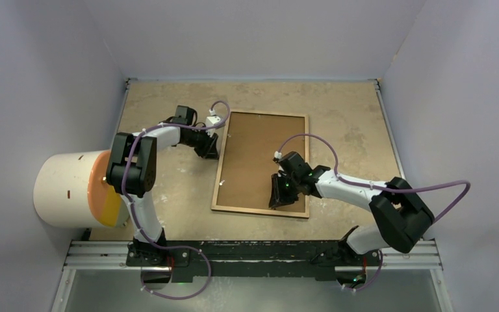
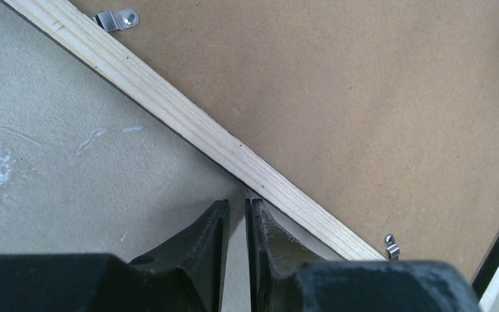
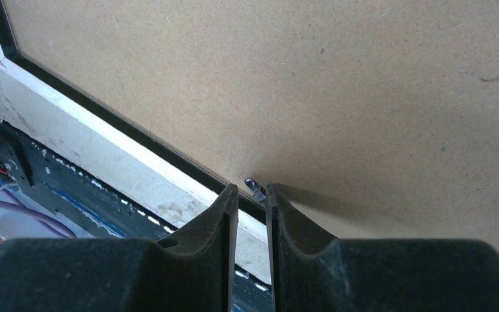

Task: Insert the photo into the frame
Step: Install the photo frame at the center of the board.

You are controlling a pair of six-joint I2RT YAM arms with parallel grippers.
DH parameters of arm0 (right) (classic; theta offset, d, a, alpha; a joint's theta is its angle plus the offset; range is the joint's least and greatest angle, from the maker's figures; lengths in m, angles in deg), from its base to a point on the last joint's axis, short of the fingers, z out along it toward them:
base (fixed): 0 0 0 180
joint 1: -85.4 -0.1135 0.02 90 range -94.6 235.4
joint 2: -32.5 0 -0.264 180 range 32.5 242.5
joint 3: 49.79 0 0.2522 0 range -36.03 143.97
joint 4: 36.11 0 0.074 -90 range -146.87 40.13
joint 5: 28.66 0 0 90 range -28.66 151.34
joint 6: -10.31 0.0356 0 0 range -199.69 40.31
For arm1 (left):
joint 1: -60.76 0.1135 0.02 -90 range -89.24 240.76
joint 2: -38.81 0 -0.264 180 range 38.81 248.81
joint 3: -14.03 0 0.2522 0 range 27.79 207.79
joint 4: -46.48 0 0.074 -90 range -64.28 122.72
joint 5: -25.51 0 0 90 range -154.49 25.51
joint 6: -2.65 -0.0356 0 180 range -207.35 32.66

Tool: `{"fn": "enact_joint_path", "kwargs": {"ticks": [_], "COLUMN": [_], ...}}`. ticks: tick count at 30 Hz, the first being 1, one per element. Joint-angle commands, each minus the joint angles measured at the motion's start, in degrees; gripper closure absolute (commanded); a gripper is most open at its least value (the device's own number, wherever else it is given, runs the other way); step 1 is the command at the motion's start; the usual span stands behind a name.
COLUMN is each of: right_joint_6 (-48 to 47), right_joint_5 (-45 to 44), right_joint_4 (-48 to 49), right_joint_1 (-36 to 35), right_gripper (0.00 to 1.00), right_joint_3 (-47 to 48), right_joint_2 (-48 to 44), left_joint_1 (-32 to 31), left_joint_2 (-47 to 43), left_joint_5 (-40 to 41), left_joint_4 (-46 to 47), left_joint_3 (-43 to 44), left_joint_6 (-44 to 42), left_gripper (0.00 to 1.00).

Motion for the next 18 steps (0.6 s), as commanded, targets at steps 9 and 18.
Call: {"fn": "enact_joint_path", "kwargs": {"ticks": [9, 18], "right_joint_6": [-0.7, 0.0], "right_joint_5": [2.1, 5.9], "right_joint_4": [-1.0, 1.1], "right_joint_1": [-0.3, -0.3], "right_gripper": [0.75, 0.73], "right_joint_3": [-1.3, -3.2], "right_joint_2": [-0.2, 0.5], "left_joint_1": [-0.4, -0.4], "left_joint_2": [-2.1, -2.5], "left_joint_5": [0.1, -0.3], "left_joint_4": [-0.6, -0.7], "left_joint_3": [-0.6, -0.6], "left_joint_6": [-1.3, -1.4], "left_gripper": [0.8, 0.8]}}
